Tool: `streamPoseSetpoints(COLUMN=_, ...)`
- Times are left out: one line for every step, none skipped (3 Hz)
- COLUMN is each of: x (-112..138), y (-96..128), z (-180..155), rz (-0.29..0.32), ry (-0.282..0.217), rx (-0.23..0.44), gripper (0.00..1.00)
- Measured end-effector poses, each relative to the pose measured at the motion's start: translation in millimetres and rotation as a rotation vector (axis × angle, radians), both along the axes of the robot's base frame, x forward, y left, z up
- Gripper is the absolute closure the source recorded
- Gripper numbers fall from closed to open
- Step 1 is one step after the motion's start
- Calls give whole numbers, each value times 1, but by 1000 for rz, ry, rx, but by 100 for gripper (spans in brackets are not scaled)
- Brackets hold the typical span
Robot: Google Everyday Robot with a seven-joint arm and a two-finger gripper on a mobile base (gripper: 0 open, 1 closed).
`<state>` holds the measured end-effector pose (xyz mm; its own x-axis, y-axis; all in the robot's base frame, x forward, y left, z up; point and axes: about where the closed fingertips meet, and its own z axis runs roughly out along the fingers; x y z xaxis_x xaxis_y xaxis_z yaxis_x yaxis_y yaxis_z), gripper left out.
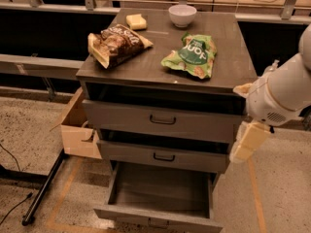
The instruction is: Close bottom drawer
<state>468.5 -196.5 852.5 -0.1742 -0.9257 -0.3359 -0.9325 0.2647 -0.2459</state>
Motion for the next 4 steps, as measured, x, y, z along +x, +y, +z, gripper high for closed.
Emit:
streamPoseSetpoints(x=12, y=8, z=-48, rz=22, ry=-6, rx=11, gripper=0)
streamPoseSetpoints(x=14, y=11, z=-90, rz=27, ry=-6, rx=7, gripper=0)
streamPoseSetpoints(x=-13, y=0, z=-178, rz=58, ry=-38, rx=17, gripper=0)
streamPoseSetpoints(x=-13, y=0, z=-178, rz=58, ry=-38, rx=17, gripper=0)
